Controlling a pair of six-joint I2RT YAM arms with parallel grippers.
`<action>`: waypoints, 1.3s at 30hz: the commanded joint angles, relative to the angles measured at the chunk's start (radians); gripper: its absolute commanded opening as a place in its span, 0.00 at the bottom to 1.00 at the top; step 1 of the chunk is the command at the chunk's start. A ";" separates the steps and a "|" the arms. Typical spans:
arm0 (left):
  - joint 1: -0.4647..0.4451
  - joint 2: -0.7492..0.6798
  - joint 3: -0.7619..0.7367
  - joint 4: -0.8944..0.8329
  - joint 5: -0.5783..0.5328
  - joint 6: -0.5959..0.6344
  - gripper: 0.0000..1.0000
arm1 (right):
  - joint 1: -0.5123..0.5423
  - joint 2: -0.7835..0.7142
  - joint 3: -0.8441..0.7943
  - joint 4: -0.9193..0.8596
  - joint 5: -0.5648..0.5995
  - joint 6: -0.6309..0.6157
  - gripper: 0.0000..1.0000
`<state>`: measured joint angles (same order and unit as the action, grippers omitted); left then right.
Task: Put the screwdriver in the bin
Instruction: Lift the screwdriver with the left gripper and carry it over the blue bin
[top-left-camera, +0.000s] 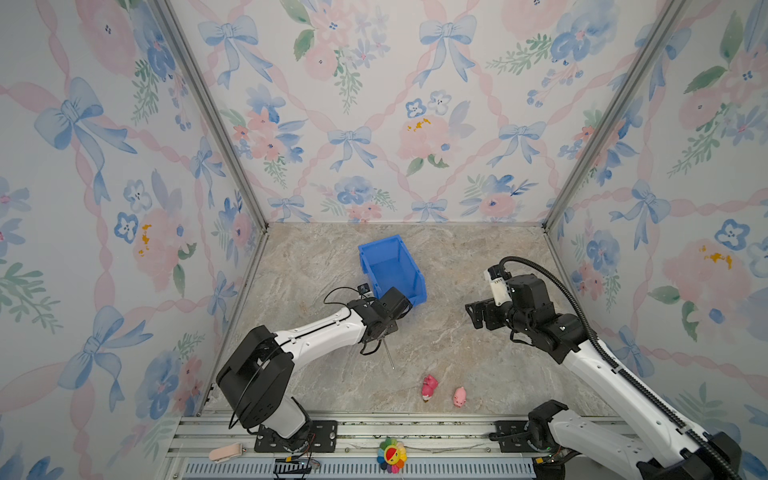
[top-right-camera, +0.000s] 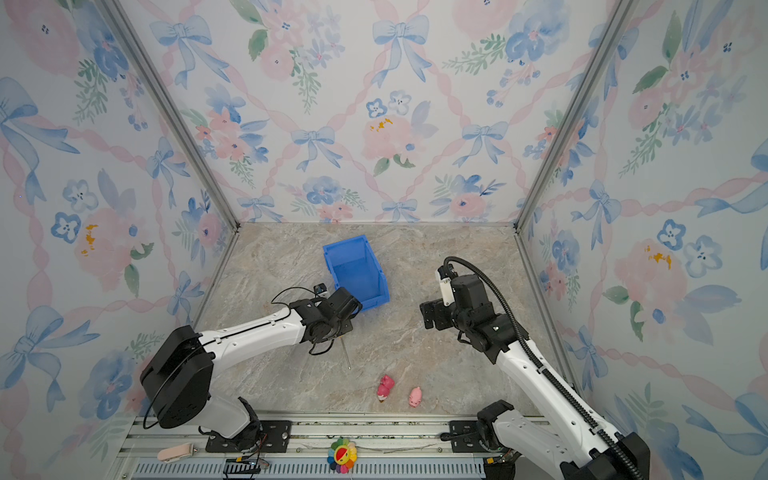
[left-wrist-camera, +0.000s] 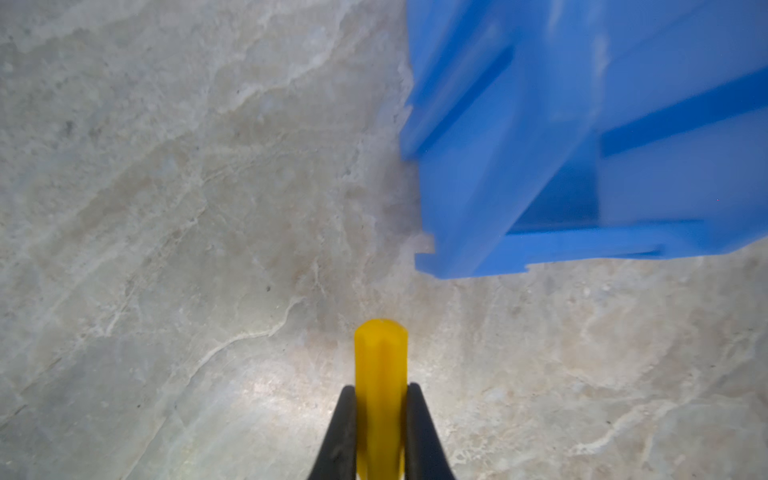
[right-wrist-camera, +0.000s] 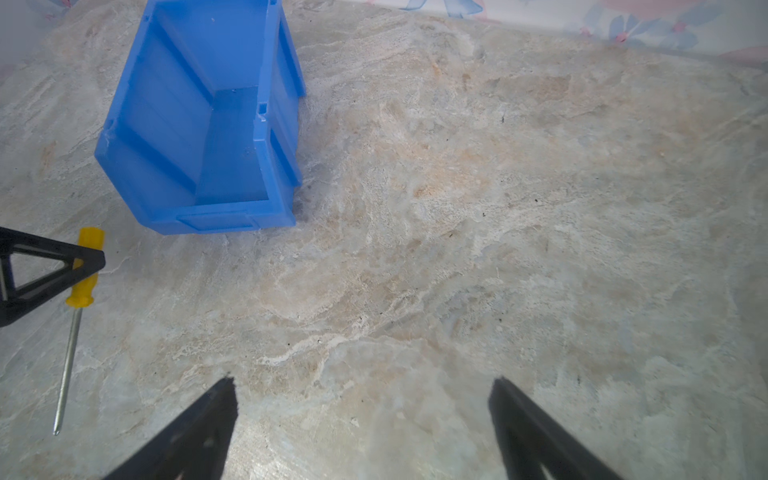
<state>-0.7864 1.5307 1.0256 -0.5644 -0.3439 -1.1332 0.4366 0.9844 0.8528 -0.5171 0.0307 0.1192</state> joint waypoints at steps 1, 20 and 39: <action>0.033 -0.006 0.080 -0.011 -0.009 0.099 0.00 | -0.018 -0.014 0.051 -0.048 0.007 -0.015 0.97; 0.198 0.357 0.631 -0.008 0.023 0.312 0.00 | -0.023 0.007 0.088 -0.102 0.008 0.011 0.97; 0.228 0.663 0.811 -0.009 -0.019 0.306 0.00 | -0.023 -0.015 0.090 -0.104 0.020 0.006 0.97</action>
<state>-0.5556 2.1696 1.8156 -0.5648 -0.3344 -0.8261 0.4194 0.9855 0.9180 -0.5961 0.0380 0.1200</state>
